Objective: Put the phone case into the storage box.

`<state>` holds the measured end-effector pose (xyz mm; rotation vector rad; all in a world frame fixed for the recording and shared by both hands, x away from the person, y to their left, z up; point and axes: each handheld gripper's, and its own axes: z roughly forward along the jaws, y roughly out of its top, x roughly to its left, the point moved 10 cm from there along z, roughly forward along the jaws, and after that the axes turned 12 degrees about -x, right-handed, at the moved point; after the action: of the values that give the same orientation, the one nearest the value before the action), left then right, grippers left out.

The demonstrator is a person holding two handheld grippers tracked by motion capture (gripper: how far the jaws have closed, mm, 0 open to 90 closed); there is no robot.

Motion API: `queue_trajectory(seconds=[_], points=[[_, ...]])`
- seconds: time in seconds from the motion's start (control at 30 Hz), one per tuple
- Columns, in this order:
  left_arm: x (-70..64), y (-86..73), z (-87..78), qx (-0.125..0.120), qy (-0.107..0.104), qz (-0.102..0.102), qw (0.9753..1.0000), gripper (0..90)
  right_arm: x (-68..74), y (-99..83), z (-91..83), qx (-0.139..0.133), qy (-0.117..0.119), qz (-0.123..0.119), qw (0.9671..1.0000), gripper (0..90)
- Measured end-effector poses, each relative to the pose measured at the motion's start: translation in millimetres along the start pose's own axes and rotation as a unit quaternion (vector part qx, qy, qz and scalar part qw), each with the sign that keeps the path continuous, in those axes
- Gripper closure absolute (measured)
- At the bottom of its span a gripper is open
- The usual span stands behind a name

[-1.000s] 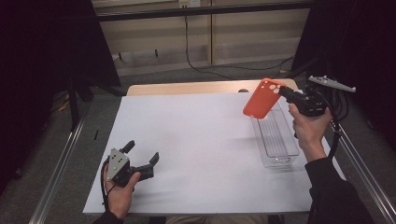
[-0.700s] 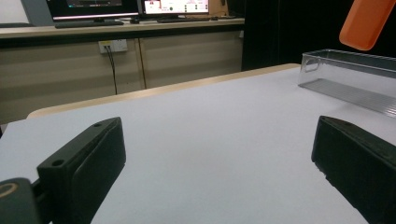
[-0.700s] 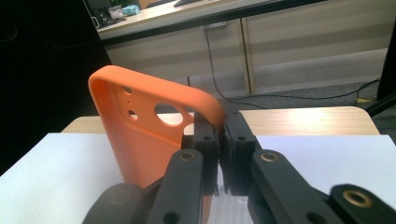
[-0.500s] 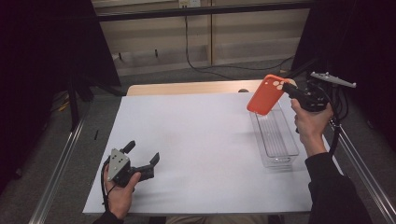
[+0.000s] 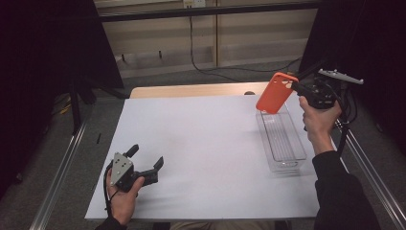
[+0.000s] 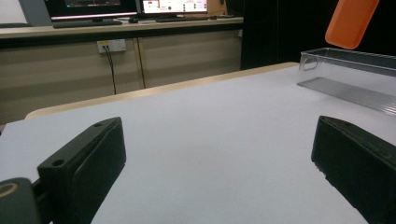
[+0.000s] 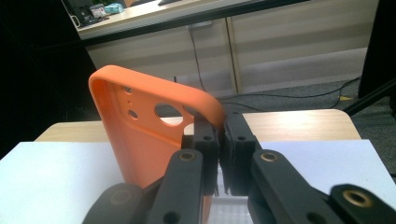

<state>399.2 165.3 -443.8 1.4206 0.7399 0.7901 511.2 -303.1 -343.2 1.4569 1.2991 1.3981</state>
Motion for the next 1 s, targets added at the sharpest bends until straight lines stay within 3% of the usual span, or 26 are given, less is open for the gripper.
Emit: queue_trajectory(seconds=[1.0], points=[[-0.6,-1.9,0.3,0.005,-0.003,0.000,1.0000,3.0,-23.4,-4.0,26.5,0.014,-0.017,-0.048,0.9986,85.4]])
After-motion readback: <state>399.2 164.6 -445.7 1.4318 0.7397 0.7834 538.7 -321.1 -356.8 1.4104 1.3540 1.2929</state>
